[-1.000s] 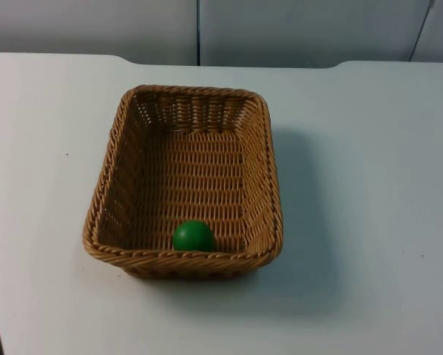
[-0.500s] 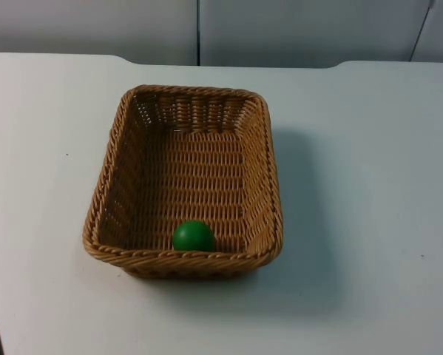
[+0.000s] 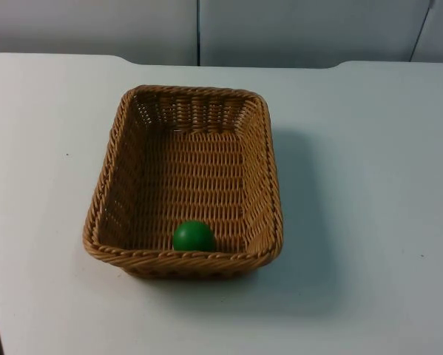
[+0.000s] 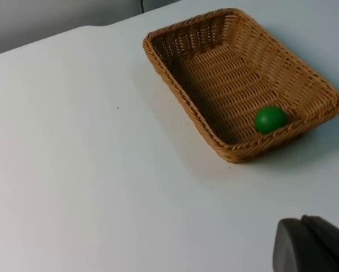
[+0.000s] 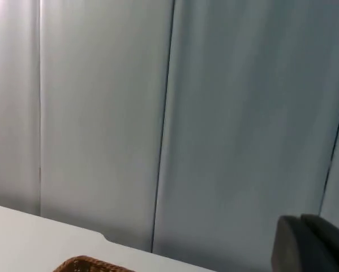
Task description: Pick up the basket with the left hand and place the ball into the basket with the right hand.
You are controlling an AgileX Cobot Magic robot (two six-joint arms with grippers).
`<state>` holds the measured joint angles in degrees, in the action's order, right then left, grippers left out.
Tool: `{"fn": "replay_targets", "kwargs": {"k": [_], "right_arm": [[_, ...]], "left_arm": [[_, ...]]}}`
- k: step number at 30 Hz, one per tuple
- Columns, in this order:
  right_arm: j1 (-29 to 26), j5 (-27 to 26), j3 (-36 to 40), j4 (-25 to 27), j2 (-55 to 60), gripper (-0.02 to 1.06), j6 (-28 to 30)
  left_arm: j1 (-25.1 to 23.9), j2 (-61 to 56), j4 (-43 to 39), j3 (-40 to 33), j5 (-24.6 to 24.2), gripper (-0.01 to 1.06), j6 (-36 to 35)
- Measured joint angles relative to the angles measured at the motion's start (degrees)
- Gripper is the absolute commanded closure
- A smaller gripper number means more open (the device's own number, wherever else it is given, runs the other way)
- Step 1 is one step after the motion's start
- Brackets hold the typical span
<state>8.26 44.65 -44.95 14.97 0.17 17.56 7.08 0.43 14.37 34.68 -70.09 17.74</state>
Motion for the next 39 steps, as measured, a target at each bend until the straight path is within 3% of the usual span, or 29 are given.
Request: {"fn": "replay_targets", "kwargs": {"k": [10, 25, 27, 31, 39], "right_arm": [[-4.4, 0.0, 0.0, 0.0, 0.0, 1.05, 0.0], [-4.4, 0.0, 0.0, 0.0, 0.0, 1.05, 0.0], [-4.4, 0.8, 0.0, 0.0, 0.0, 1.05, 0.0], [-4.3, 11.3, 0.8, -2.1, 0.0, 1.05, 0.0], [-3.8, 15.8, 9.1, -2.8, 0.1, 1.05, -3.9]], "left_arm": [[0.0, -0.1, 0.0, -1.3, 0.0, 1.05, 0.0], [0.0, -0.1, -1.0, -3.1, 1.5, 1.05, 0.0], [0.0, -0.1, -1.0, -3.1, 1.6, 1.05, 0.0], [0.0, -0.1, -1.0, -3.1, 1.9, 1.05, 0.7], [0.0, -0.1, -0.1, -3.2, 2.8, 1.05, 1.2]]}}
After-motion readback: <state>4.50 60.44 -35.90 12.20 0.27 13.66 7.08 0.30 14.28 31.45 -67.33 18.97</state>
